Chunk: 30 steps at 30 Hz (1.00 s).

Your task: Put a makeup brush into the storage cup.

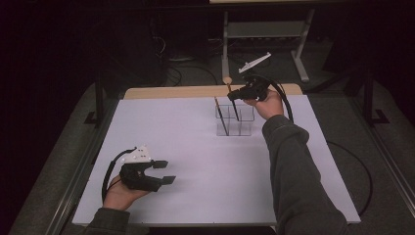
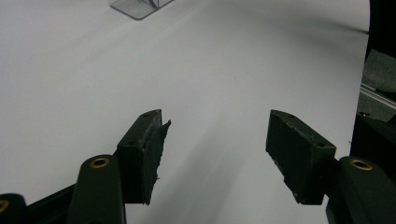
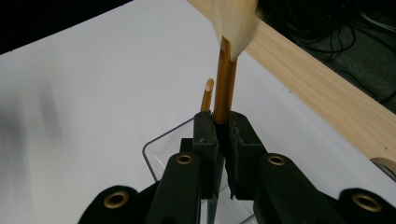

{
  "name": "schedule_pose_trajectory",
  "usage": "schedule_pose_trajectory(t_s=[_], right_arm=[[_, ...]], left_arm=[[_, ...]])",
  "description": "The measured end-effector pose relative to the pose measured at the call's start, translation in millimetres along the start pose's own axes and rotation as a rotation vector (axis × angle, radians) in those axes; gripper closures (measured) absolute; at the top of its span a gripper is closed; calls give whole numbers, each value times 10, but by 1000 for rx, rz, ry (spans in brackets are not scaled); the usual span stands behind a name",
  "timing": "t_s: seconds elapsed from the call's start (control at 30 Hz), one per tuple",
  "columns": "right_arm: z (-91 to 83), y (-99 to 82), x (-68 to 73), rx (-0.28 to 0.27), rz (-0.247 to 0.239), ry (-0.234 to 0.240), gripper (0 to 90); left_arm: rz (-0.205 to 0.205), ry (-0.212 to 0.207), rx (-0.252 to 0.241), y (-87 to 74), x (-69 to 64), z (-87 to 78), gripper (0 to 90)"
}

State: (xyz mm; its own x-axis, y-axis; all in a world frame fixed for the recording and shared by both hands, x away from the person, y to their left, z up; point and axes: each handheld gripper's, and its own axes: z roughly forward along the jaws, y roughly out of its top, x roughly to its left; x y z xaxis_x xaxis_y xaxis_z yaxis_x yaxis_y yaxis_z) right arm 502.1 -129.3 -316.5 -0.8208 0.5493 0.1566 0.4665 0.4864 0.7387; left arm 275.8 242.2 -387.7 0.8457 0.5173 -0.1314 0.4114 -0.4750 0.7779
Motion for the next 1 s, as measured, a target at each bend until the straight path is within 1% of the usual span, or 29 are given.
schedule_pose_trajectory(t_s=[0.03,0.1,0.17,0.23,0.27,0.3,0.33,0.47,0.5,0.57,0.63,0.67,0.7,0.77,0.83,0.87,0.9,0.93,0.97,1.0], right_arm=[[8,-12,-12,-1,-7,3,826],[12,-21,-8,4,4,2,826],[25,-33,-14,-1,-4,4,826],[37,-44,-13,1,-2,5,826],[42,-50,-6,4,9,7,826],[49,-58,-11,3,2,5,826],[55,-65,-12,1,0,9,826],[76,-91,-5,7,3,10,825],[87,-101,0,7,7,9,825],[101,-121,-1,11,0,7,825],[113,-138,2,15,12,12,825],[123,-147,-3,14,4,8,825],[128,-151,5,17,12,7,825],[145,-166,5,15,9,2,825],[156,-183,7,20,3,-1,825],[166,-191,12,13,8,9,825],[166,-197,19,22,13,0,825],[173,-207,18,18,13,7,825],[176,-219,13,21,8,-2,825],[179,-225,16,18,15,2,825]], left_arm=[[0,0,0,0,0,0,365],[0,0,1,-2,4,0,365],[3,0,3,-3,8,-3,365],[11,1,7,-4,16,-6,365],[9,2,4,-5,15,-5,365],[-1,1,-4,-7,9,-1,365],[-4,1,-1,-9,10,-3,365],[1,5,-4,-8,13,-5,365],[-10,7,-14,-9,4,0,365],[-7,7,-15,-8,7,-3,366],[-6,6,-12,-8,8,-2,367],[-2,5,-9,-8,9,-1,366],[3,4,-8,-6,11,0,366],[11,5,-6,-5,16,1,366],[-1,4,-5,-7,8,1,366],[-5,4,-6,-8,7,2,366],[-4,5,-6,-8,9,1,367],[0,5,-6,-8,12,0,367],[-2,4,-6,-9,11,0,366],[-3,4,-6,-9,10,0,366]])
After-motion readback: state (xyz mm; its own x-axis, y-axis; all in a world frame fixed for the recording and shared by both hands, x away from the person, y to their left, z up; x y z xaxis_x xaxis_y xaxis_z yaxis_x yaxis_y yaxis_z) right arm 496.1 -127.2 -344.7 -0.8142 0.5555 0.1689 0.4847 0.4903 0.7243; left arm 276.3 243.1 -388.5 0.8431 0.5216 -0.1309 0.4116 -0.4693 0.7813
